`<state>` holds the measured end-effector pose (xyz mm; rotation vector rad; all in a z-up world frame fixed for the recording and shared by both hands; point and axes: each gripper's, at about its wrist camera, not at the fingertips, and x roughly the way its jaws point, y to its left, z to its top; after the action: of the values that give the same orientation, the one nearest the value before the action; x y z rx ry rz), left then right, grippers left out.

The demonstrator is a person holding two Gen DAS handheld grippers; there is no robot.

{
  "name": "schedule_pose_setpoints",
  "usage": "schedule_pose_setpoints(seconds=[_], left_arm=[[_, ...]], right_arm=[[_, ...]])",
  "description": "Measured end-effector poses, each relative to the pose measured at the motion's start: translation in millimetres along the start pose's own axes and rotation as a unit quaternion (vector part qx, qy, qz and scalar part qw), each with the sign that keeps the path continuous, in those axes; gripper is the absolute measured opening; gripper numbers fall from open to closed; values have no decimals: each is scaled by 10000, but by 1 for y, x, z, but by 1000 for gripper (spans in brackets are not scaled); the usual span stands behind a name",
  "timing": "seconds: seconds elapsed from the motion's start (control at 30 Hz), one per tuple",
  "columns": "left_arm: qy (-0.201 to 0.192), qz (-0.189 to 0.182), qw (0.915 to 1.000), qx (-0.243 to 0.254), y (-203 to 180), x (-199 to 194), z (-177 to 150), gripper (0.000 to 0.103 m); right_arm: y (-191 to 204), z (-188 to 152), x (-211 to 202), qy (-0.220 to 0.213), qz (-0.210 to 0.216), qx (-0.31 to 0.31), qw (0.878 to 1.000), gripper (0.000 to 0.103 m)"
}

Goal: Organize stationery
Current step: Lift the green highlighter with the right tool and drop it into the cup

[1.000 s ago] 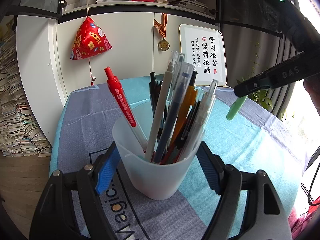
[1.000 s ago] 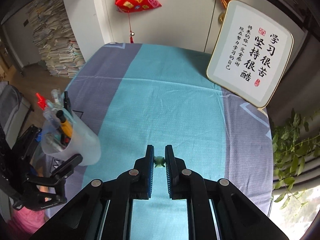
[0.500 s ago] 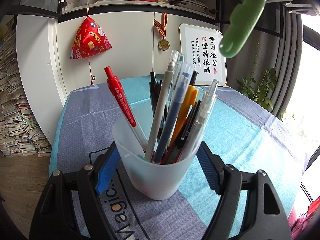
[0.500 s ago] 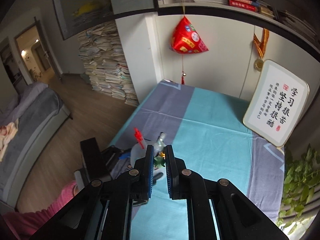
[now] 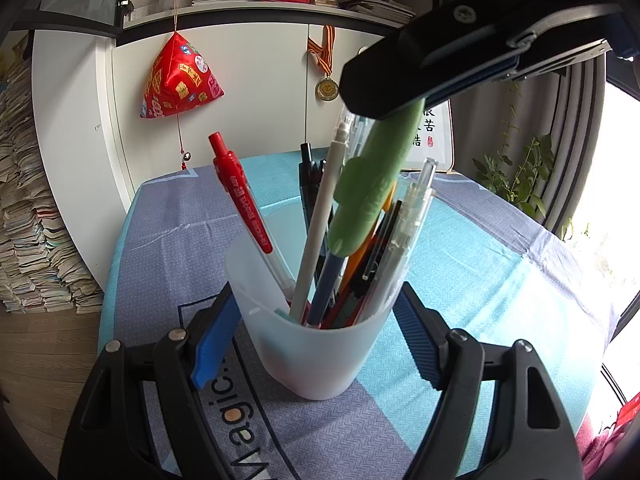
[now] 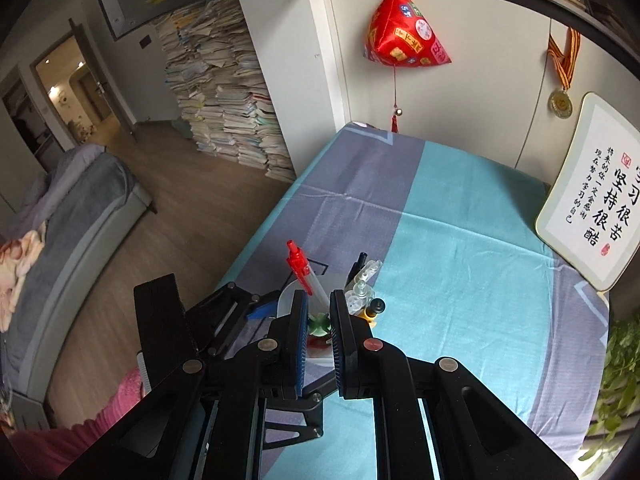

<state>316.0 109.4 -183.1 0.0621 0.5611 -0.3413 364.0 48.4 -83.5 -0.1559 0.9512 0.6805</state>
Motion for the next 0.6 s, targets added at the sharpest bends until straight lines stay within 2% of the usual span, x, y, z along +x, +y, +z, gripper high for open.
schedule_pose_setpoints(seconds=[0.6], left_arm=[[2,1,10000,4,-1,0,-1,76]], right_arm=[[-1,-5,12,185,-4,-32,9998,12]])
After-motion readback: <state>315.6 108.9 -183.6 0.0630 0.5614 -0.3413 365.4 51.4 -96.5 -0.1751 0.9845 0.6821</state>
